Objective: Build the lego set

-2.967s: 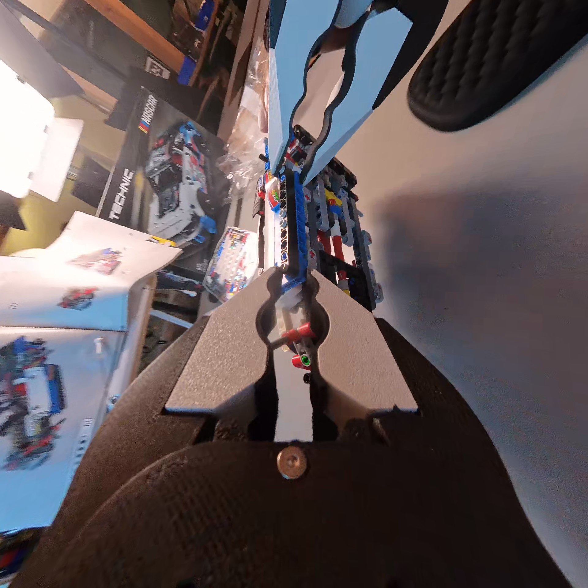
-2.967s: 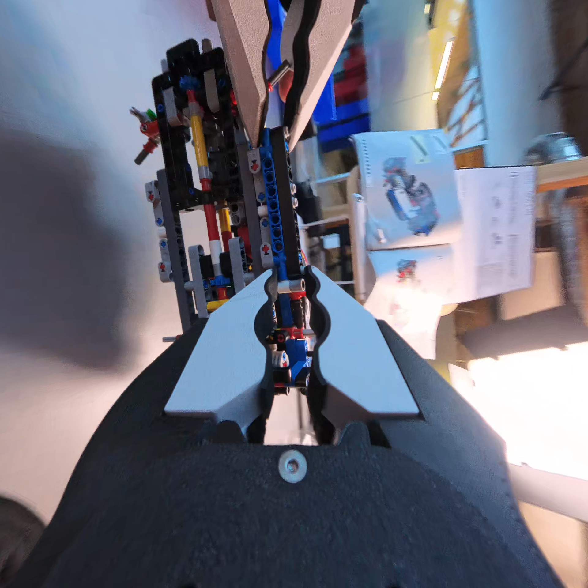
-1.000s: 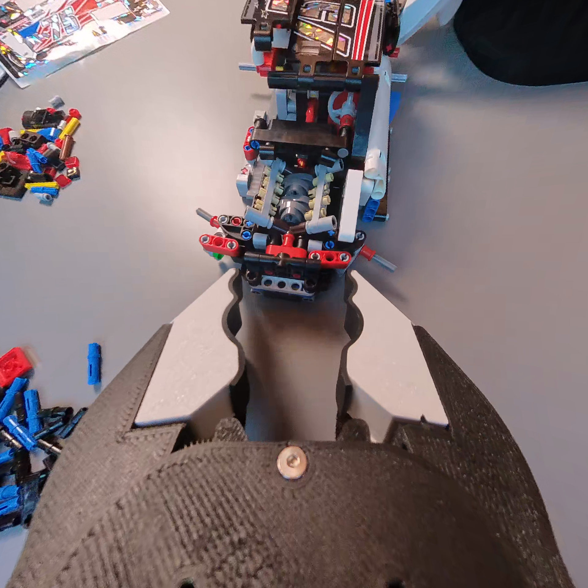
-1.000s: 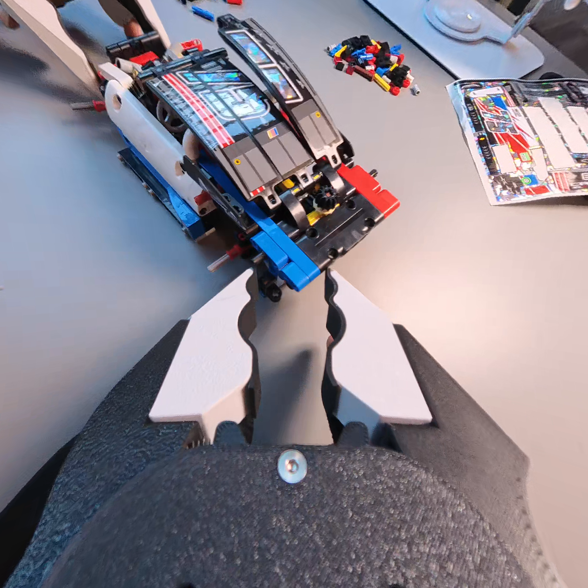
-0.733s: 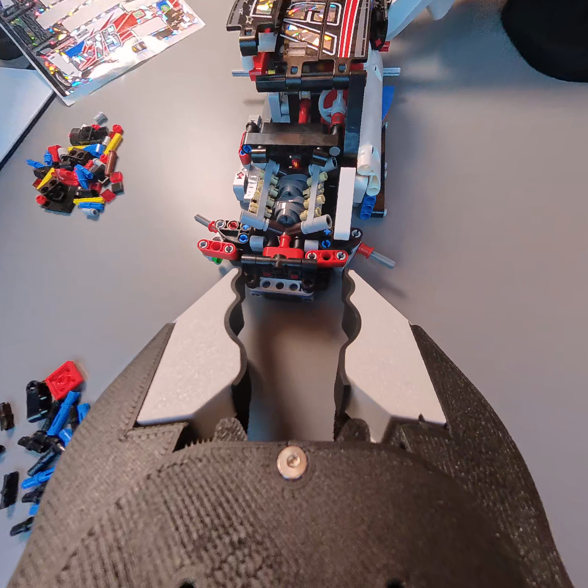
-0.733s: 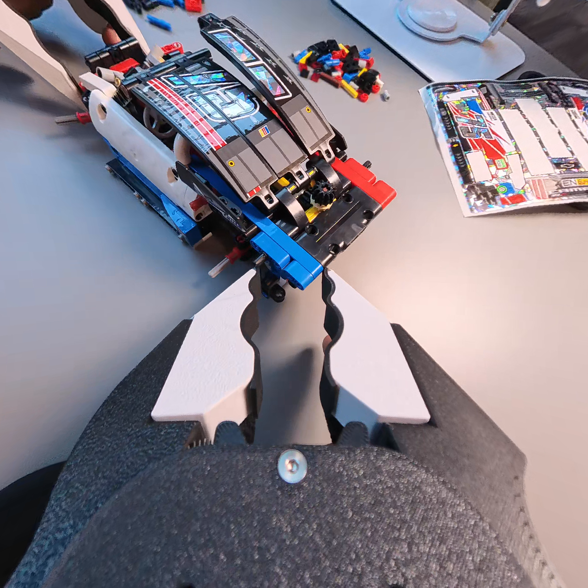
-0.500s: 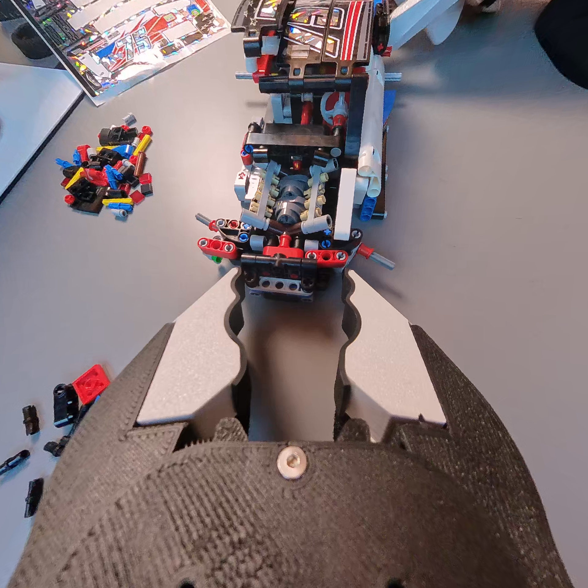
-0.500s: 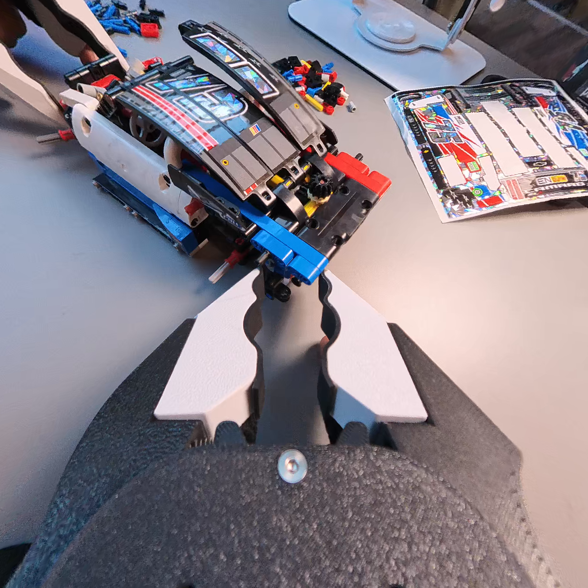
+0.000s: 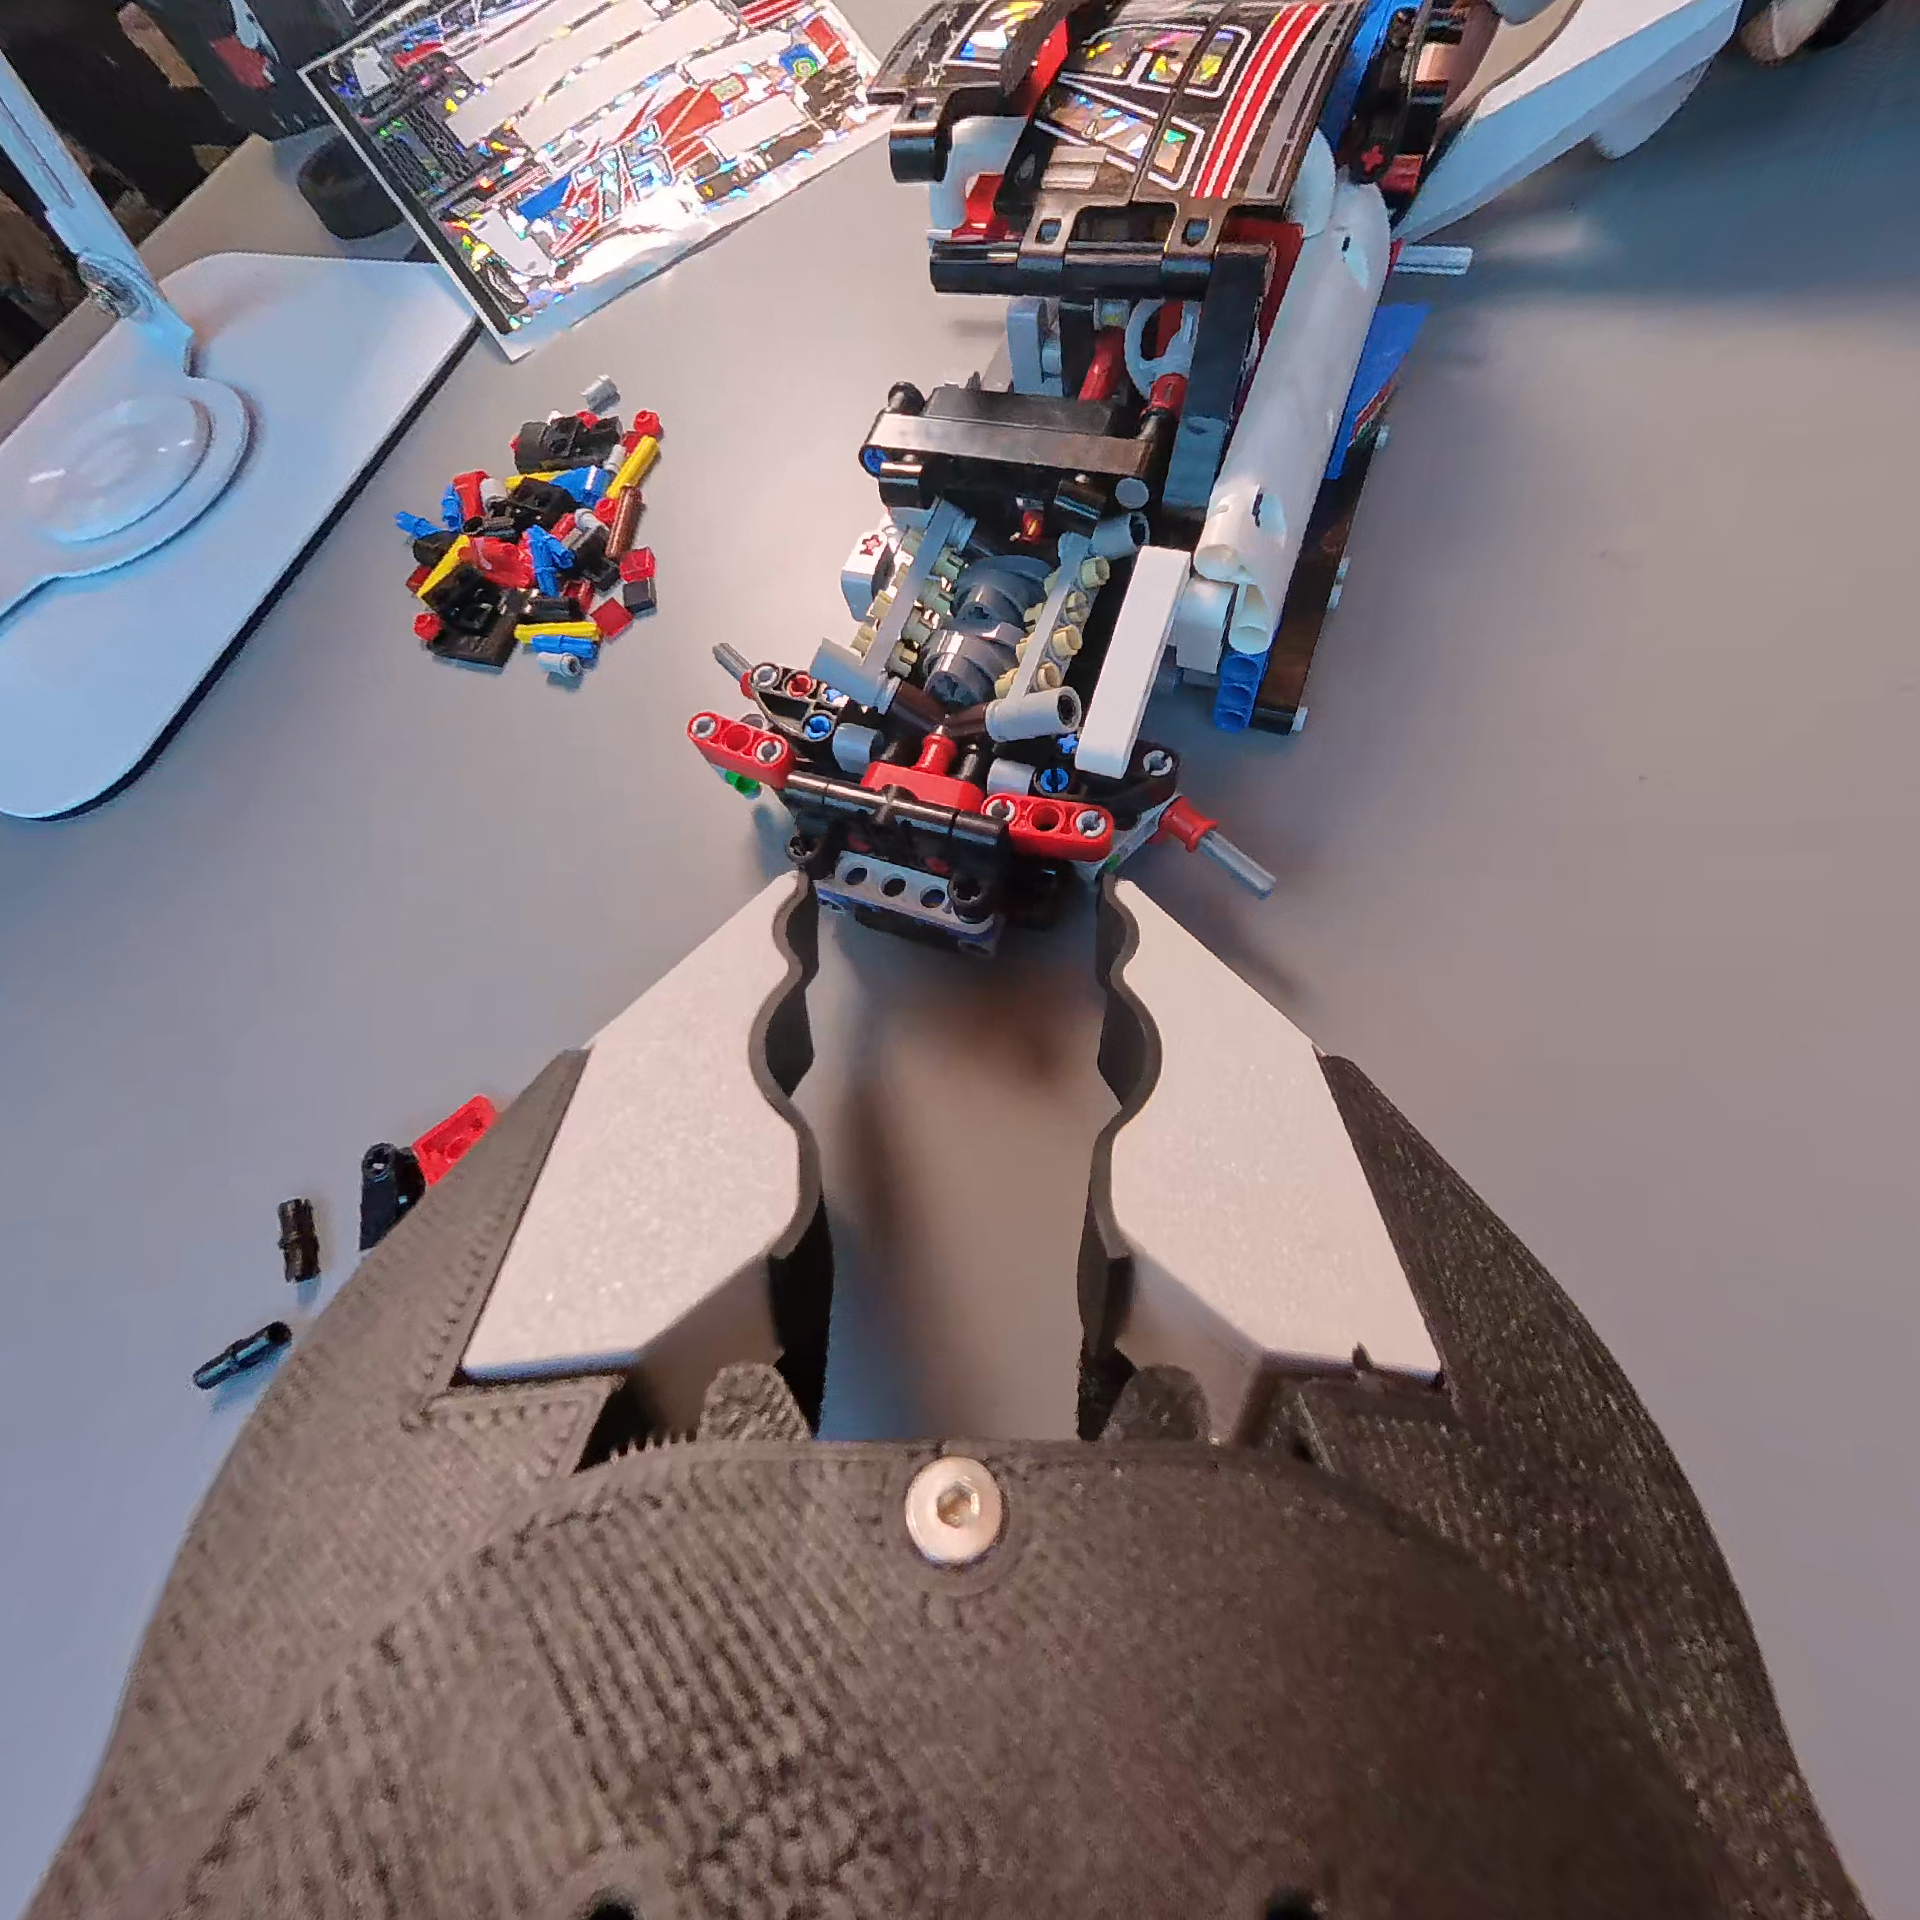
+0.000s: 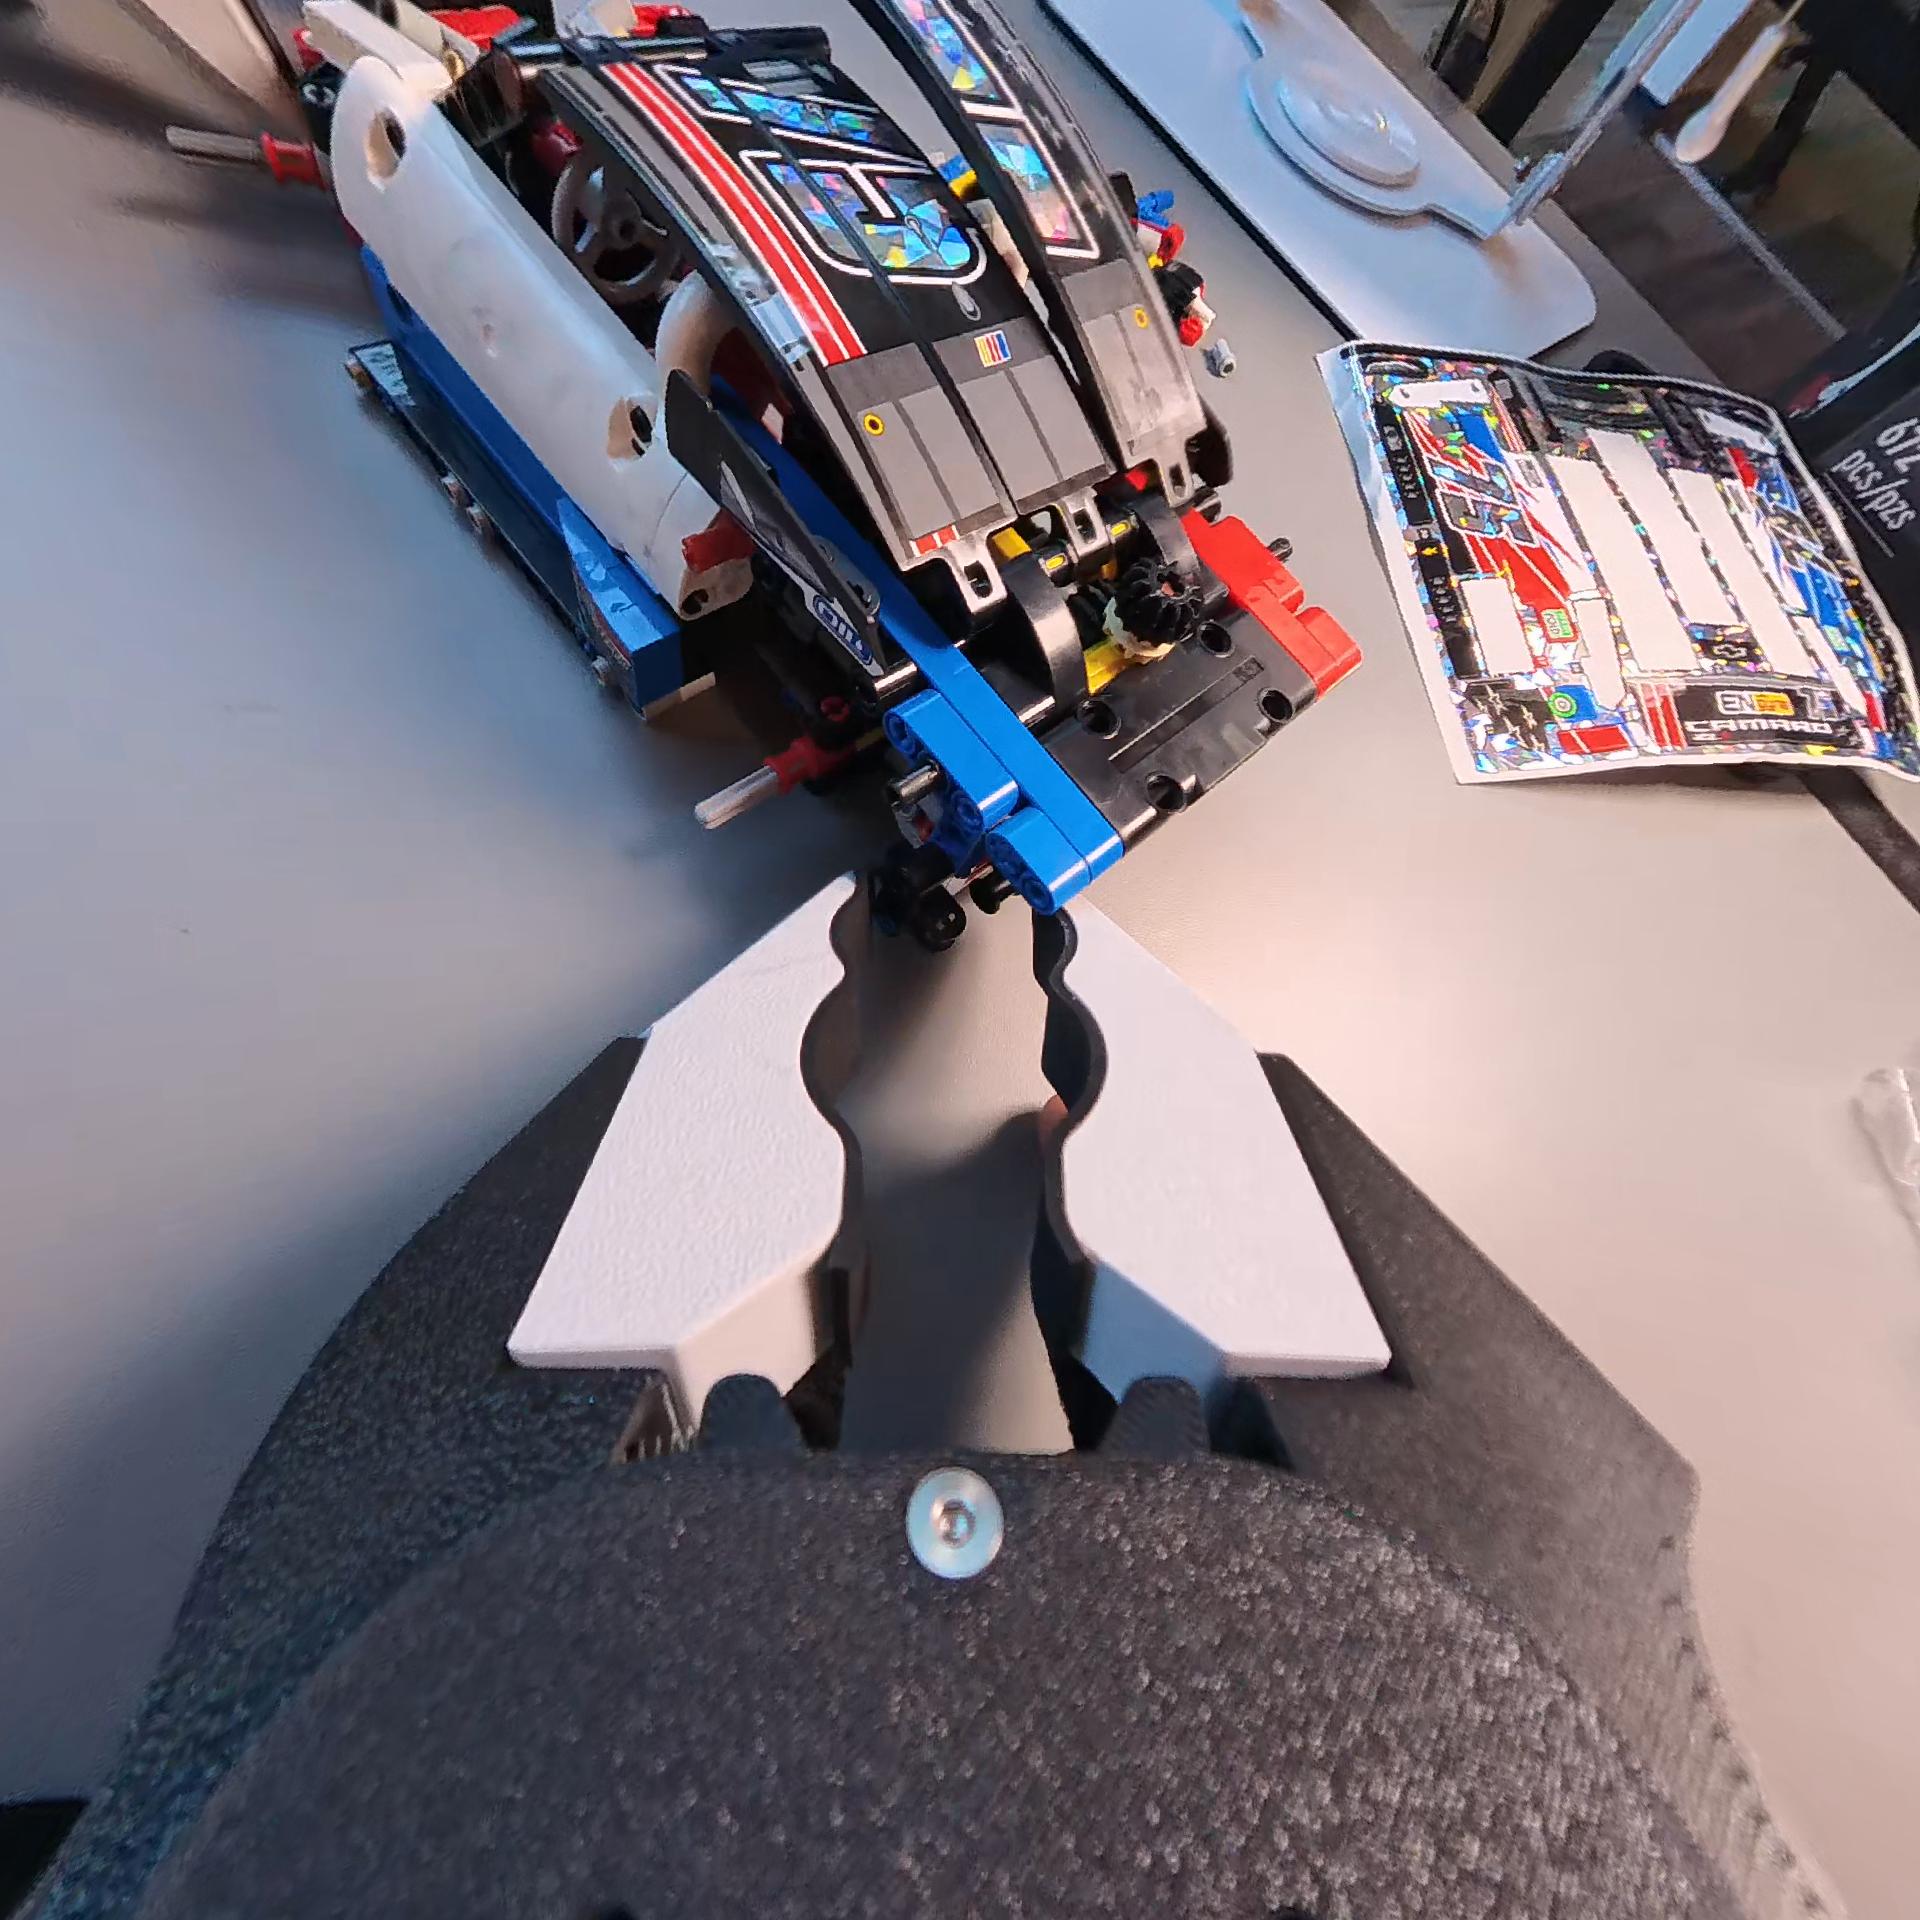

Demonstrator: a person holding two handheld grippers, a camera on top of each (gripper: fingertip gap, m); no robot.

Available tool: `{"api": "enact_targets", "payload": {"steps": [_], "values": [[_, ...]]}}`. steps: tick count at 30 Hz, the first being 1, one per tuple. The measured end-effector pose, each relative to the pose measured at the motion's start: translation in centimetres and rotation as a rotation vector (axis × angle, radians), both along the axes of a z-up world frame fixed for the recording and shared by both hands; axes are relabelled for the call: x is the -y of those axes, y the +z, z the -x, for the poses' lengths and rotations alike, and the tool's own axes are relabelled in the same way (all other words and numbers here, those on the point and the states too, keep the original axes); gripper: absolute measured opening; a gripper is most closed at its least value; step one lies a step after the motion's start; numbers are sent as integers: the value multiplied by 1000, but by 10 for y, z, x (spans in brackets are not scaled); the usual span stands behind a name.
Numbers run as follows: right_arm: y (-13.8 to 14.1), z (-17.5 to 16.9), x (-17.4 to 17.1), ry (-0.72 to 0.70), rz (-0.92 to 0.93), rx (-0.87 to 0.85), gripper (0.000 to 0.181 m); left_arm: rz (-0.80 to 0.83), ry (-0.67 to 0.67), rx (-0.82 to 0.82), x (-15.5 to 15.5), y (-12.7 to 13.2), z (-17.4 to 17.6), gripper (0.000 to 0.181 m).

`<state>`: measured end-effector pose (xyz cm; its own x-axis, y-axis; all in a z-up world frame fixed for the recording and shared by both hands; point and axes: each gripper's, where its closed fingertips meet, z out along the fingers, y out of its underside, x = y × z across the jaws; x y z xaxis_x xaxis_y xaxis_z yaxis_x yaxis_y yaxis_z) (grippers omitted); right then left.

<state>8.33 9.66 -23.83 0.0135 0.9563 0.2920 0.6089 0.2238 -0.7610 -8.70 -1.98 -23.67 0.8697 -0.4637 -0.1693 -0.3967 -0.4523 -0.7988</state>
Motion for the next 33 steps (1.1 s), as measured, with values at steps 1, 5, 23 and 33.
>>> {"api": "enact_targets", "payload": {"steps": [1, 5, 23, 33], "values": [[0, 0, 0, 1, -8, 1, 28, -7, -3, -5, 1, 1, -1, 49], [1, 0, -1, -4, -19, -4, 28, -31, 0, -68, 1, -1, -1, 45], [51, -7, -10, -28, 112, -333, 38, -458, 199, 357, 11, 93, 28, 47], [105, -20, -37, -167, 125, -663, 0, -595, 265, 307, 19, 112, 42, 35]]}}
